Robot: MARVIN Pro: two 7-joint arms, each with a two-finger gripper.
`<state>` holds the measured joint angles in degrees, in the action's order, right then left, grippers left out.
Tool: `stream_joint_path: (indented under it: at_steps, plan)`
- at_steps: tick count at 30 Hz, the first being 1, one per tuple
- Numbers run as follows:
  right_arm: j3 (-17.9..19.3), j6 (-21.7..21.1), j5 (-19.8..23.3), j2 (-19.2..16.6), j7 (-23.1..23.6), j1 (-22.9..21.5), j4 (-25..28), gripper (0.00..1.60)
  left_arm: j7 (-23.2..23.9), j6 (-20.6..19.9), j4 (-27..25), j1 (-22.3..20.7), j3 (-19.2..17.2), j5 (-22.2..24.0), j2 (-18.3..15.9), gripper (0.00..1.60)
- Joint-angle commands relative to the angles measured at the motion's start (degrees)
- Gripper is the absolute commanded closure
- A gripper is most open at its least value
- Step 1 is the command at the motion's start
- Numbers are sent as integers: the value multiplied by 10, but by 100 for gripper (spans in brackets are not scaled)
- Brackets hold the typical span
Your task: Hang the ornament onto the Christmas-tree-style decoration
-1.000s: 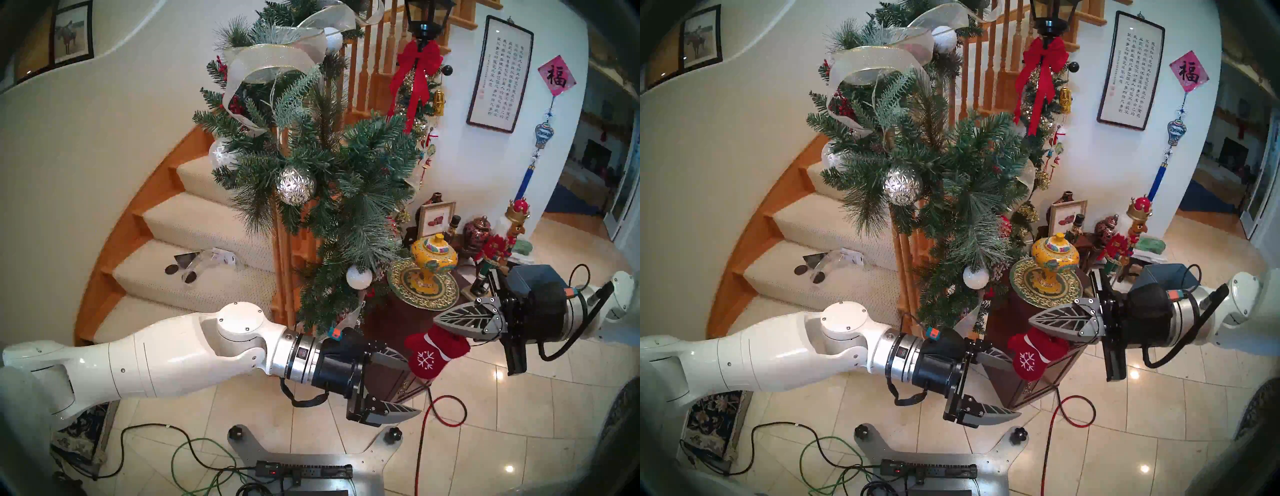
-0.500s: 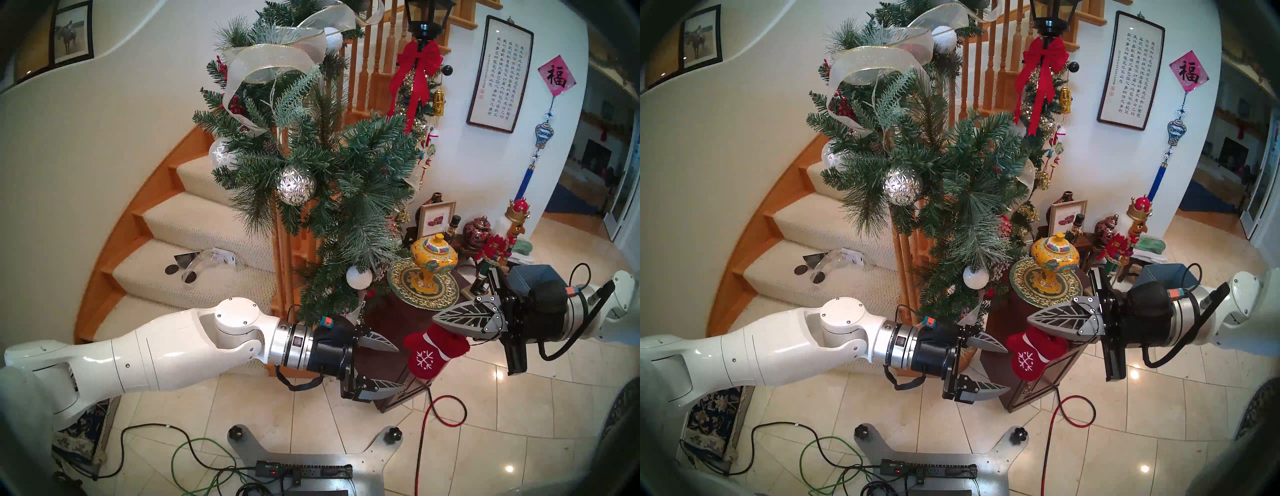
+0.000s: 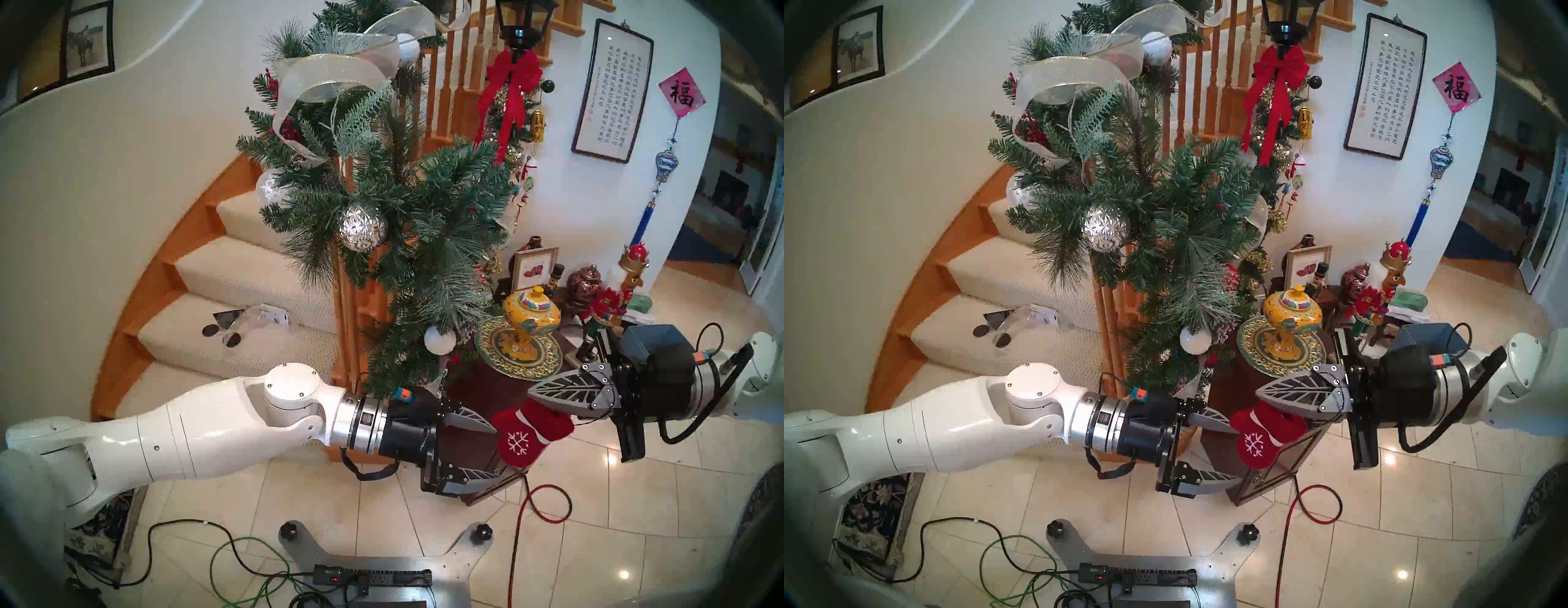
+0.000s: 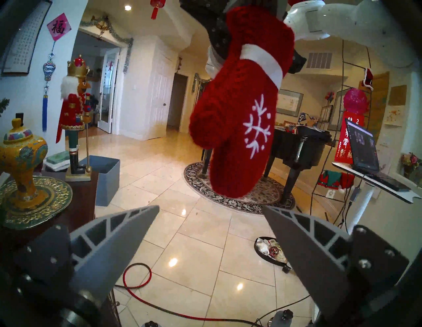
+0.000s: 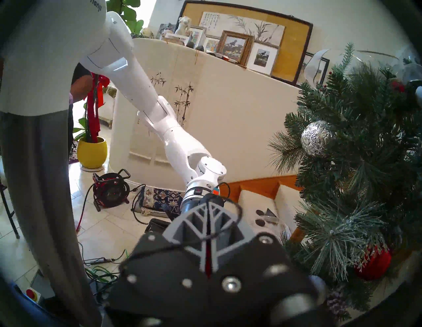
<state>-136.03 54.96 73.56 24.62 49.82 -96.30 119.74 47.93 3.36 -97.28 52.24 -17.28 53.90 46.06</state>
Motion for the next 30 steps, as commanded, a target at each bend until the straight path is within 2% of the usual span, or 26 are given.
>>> stream_joint_path:
  at_steps: [1, 2, 3, 10, 19, 30]
  plan:
    - [-3, 0, -2, 1, 60, -3, 4, 160, 1, 2, -8, -7, -6, -1, 0, 0]
    - [-4, 0, 6, 0, 72, -5, 2, 160, 1, 2, -8, -7, -6, -1, 0, 0]
    - [-6, 0, -9, 5, 49, -3, 8, 160, 1, 2, -8, -7, -6, -1, 0, 0]
    - [-17, 0, 0, 8, 67, -15, 9, 160, 7, -7, -20, -8, -8, 12, 0, 0]
    - [-30, 0, -7, 10, 63, -30, 15, 160, 22, -24, -33, -7, -13, 38, -3, 0]
    - [-38, 0, -12, 14, 61, -48, 27, 160, 24, -27, -32, 1, -3, 25, 8, 0]
